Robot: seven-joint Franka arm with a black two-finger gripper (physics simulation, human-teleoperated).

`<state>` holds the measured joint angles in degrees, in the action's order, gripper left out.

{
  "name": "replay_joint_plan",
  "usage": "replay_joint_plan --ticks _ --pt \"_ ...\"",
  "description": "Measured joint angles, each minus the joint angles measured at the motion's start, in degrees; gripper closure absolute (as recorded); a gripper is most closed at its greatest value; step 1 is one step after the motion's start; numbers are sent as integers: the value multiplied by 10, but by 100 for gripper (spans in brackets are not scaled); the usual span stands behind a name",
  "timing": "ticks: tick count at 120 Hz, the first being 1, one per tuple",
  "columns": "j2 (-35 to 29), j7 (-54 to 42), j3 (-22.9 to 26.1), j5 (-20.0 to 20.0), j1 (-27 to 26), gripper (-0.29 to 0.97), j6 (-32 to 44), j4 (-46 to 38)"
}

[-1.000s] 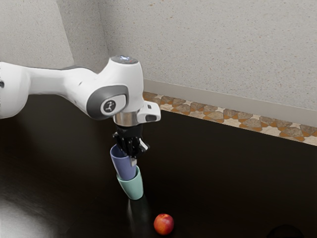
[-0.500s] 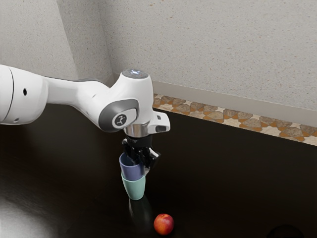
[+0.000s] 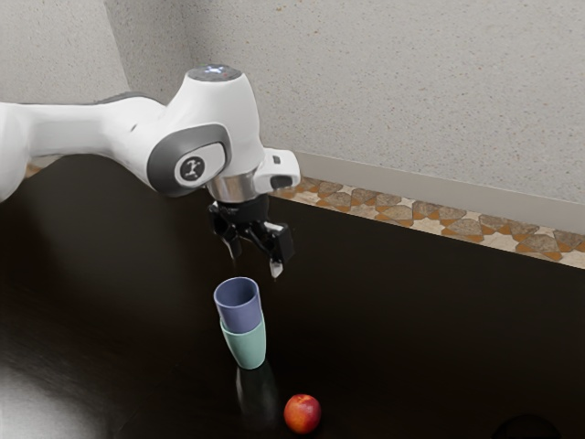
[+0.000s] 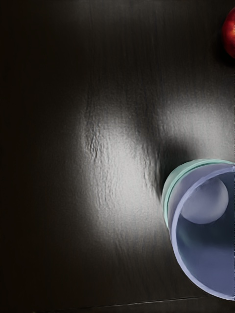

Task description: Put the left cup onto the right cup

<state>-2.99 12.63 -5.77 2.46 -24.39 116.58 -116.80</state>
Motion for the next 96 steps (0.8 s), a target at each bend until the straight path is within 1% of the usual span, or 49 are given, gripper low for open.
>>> replay_joint_plan --ticks 8,19,27,37,46,54,63,68,77,96 --pt "4 -1 -5 -1 -1 3 -22 30" --pt "14 -3 -8 -3 5 2 -59 91" --pt "30 -9 -19 -6 1 2 -80 137" --pt "58 -18 -21 -8 10 1 -111 198" --pt "82 -29 -19 -11 38 1 -135 242" --pt "103 -44 -10 -15 88 1 -151 273" --pt "121 -63 25 -17 143 0 -164 302" --pt "127 -73 43 -16 160 0 -169 313" --pt "131 -90 55 -15 169 0 -176 320" --pt "128 -120 59 -16 172 0 -186 322"
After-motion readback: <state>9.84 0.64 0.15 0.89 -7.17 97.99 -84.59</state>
